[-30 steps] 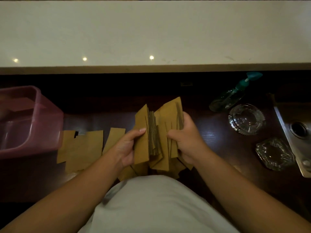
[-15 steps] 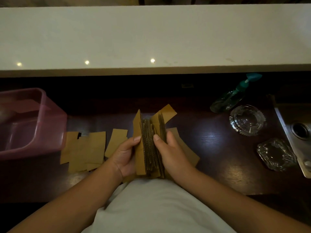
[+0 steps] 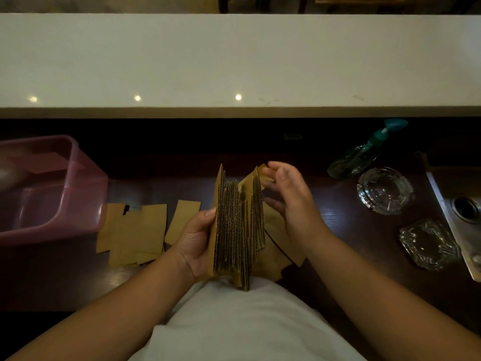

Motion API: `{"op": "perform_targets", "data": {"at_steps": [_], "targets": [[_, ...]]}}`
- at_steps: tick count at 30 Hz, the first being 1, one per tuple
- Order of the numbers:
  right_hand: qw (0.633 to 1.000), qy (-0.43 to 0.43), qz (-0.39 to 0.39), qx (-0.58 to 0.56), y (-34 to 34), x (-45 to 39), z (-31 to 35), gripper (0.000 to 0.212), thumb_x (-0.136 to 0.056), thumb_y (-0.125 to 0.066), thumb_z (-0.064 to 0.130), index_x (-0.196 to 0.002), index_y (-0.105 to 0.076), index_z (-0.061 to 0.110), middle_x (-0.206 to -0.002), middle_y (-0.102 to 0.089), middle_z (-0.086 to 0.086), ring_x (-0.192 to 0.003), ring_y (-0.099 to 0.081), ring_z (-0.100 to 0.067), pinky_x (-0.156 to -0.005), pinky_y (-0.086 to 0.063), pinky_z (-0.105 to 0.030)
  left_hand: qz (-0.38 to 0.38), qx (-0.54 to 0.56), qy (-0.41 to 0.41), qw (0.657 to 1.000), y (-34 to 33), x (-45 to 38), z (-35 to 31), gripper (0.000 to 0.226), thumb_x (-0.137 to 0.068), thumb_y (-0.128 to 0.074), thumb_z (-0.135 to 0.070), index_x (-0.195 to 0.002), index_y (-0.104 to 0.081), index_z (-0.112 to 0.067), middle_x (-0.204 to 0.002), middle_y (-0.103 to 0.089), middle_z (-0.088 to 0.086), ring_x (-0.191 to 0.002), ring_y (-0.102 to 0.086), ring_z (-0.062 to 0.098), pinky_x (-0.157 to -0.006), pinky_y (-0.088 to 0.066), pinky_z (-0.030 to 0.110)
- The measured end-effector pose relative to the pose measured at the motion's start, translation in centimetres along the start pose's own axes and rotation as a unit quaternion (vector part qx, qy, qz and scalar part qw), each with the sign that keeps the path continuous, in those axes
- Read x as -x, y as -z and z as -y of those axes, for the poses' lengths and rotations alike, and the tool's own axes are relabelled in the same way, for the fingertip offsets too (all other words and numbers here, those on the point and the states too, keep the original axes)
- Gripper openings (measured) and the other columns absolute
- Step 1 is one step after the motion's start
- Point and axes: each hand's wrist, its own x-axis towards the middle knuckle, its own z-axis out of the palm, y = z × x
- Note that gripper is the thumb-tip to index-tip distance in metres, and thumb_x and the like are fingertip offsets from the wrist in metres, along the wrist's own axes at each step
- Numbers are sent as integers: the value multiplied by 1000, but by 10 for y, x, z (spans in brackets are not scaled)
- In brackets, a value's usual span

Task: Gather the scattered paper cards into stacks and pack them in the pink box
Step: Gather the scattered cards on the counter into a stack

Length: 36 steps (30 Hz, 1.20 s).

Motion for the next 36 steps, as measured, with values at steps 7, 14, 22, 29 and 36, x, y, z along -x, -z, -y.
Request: {"op": "perform_targets", "data": {"at_steps": [7,14,22,29,36], "targets": [[980,48,191,36,-10,-2,-7,74,-79,-52,73,-136,-49,26,-142,-55,-9,-134,-49,-17,-111,-37,-39,29,7,50,998,2,9,16,40,-80,-72,-24,-112,-67,0,-109,-70,20,-104,-66,32,-94,-49,47],[984,-5,177,8,-10,4,-16,70,-81,-55,68,-132,-60,21,-133,-62,-6,-123,-58,-19,-102,-46,-38,54,-53,53,996,9,14,16,42,-84,-68,-24,-120,-61,-4,-118,-67,14,-113,-61,27,-104,-40,43],[988,48,127,69,-11,13,-7,69,-75,-61,70,-129,-52,28,-131,-59,-8,-122,-57,-12,-99,-47,-32,47,-42,42,997,0,10,17,46,-87,-64,-22,-125,-55,3,-121,-62,24,-113,-59,35,-98,-44,47],[998,-49,28,22,-22,30,-16,99,-55,-69,81,-138,-42,32,-129,-61,6,-120,-59,-12,-105,-46,-45,-81,-216,-37,972,-23,12,-1,65,-58,-87,-33,-115,-67,-9,-113,-68,22,-104,-65,38,-92,-50,55],[995,-25,34,95,-53,47,-13,109,-60,-59,81,-149,-20,30,-141,-47,6,-131,-46,-12,-112,-37,-42,-121,-279,-63,950,-43,30,9,46,-75,-66,-25,-118,-64,-11,-107,-71,16,-101,-68,32,-81,-56,45]]}}
